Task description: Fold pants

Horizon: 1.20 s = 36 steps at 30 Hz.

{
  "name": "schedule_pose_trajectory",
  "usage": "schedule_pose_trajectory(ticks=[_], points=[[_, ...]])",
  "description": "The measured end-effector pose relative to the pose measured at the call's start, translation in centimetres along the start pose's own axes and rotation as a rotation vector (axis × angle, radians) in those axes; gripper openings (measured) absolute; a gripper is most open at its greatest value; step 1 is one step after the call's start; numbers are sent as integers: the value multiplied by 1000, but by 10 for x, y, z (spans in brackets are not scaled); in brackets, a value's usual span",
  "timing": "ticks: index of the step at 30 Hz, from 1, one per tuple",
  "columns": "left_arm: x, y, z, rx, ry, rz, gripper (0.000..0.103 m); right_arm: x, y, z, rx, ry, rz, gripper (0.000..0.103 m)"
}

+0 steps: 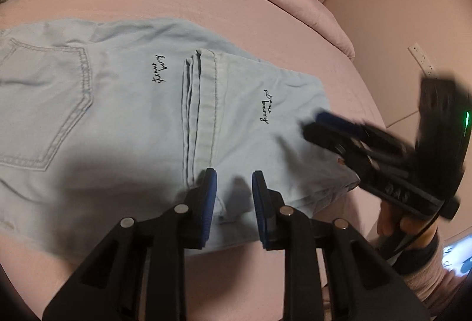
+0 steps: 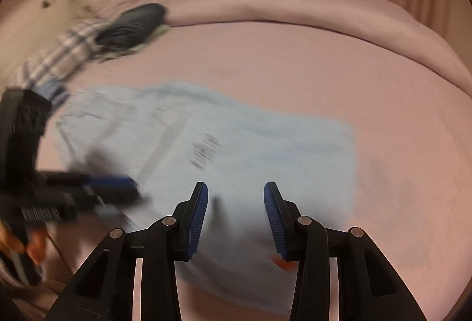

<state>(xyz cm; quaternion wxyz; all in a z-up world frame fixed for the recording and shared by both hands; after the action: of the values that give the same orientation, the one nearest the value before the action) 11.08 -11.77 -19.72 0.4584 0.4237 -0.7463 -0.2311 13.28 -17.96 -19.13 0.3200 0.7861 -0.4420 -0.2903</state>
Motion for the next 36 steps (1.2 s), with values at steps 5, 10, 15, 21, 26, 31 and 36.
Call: schedule_pose_trajectory(ticks=[5,10,15,21,26,31,36], points=[[-7,2,8,8,25,17,24,-34,-73,-22,-122,123,-8,15],[-19,14,13,15,37,-53,37,-48,-97,-39,-166,183,-13,7],[-13,23,10,39,64,34,37,-32,-93,-44,-165,41,-115,6],[14,21,-6,75,-29,66,37,-36,-48,-48,-38,-18,-162,7],[26,13,-19,85,-45,87,37,-11,-7,-31,12,-43,-110,7],[44,-6,-27,48,-71,113,39,18,5,4,-11,-57,23,6],[-1,-37,-13,-9,-64,-64,23,51,5,53,-101,-121,69,6]])
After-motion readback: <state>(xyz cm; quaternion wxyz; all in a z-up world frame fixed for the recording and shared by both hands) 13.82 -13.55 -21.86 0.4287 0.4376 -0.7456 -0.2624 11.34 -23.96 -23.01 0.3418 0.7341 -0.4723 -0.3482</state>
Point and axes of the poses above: each gripper's, at about its wrist camera, not at the fingertips, and y roughly against the way its jaws point, x to its right, z to its underside, the point moved 9 cm from there along -y, roughly the way its jaws point, and after that the axes turned 2 degrees about -y, right-handed, at the moved point
